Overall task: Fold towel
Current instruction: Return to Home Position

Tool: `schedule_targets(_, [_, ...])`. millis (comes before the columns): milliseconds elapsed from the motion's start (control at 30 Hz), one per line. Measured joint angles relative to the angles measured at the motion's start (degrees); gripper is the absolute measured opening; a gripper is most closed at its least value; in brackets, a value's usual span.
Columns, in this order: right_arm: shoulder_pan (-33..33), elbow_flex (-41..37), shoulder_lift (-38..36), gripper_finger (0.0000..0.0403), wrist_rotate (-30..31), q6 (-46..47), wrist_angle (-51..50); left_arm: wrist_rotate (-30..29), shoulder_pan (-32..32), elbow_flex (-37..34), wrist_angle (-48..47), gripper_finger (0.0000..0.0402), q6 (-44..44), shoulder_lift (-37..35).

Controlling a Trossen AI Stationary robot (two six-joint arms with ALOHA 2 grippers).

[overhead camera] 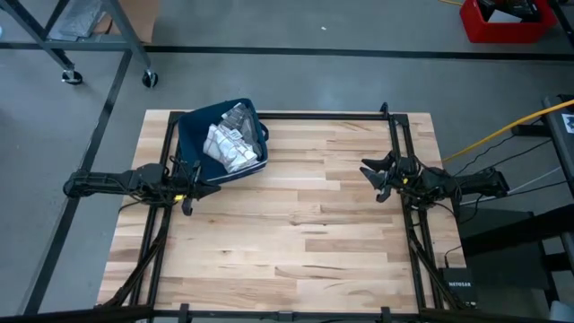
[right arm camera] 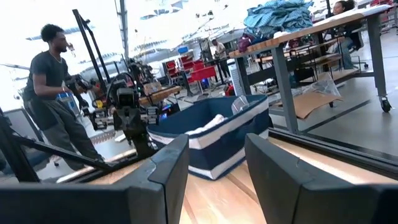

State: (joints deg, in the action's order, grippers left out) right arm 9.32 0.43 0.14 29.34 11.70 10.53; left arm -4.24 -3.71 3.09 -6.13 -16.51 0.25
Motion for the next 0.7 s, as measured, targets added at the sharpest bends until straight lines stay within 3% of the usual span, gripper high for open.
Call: schedule_targets(700, [0.0, 0.0, 0.0, 0.0161, 0.0, 0.0, -4.8, 0.0, 0.0, 0.0, 0.0, 0.0004, 0.0, 0.0])
